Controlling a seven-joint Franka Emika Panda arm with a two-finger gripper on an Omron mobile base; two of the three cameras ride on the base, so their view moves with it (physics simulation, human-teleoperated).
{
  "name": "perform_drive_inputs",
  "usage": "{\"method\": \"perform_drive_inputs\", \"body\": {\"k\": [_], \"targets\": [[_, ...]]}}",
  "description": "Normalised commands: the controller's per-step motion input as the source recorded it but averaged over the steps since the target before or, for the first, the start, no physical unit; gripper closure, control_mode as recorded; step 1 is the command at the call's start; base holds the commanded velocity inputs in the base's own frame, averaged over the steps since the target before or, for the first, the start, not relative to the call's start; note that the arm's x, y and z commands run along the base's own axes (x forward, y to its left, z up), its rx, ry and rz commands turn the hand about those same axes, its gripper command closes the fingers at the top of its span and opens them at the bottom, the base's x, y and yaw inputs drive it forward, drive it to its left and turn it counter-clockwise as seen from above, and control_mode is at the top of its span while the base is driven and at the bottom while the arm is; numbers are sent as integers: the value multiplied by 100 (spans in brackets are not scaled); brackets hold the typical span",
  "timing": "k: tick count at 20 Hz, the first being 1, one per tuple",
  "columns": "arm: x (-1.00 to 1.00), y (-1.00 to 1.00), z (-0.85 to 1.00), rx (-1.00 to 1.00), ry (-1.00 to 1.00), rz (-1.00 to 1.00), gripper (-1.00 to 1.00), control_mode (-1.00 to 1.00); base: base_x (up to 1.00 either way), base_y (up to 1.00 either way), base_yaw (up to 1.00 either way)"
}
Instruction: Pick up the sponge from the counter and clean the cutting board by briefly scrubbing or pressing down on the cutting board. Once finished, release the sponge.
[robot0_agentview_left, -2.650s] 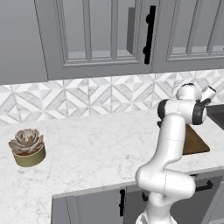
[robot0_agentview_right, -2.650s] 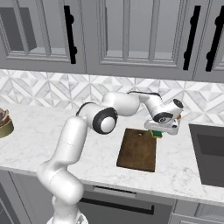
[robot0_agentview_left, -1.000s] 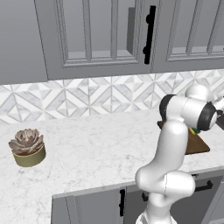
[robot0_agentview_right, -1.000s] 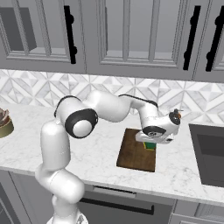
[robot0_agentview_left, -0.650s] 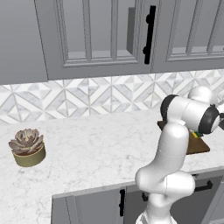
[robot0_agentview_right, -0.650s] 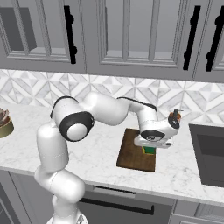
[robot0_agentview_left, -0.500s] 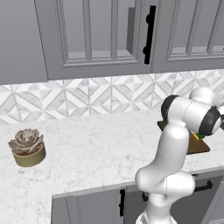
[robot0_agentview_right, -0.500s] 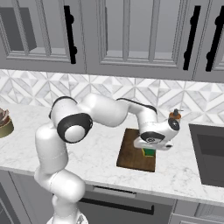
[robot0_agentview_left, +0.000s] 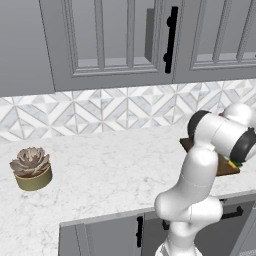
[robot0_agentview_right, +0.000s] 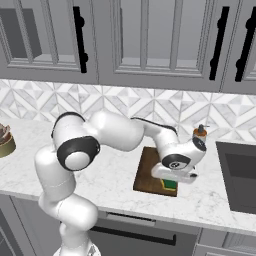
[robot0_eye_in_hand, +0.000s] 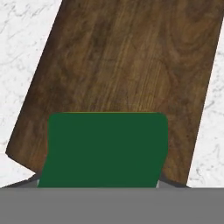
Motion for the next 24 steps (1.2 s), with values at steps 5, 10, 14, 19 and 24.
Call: {"method": "perform_drive_inputs", "body": {"k": [5, 10, 14, 19, 24], "targets": [[-49, 0, 0, 0, 18, 0, 100, -100, 0, 0, 0], [-40, 8, 0, 0, 7, 0, 100, -100, 0, 0, 0], [0, 47, 0, 0, 0, 0, 100, -100, 0, 0, 0], [1, 49, 0, 0, 0, 0, 100, -100, 0, 0, 0], [-4, 32, 78, -13, -12, -1, 100, -100, 0, 0, 0]]}}
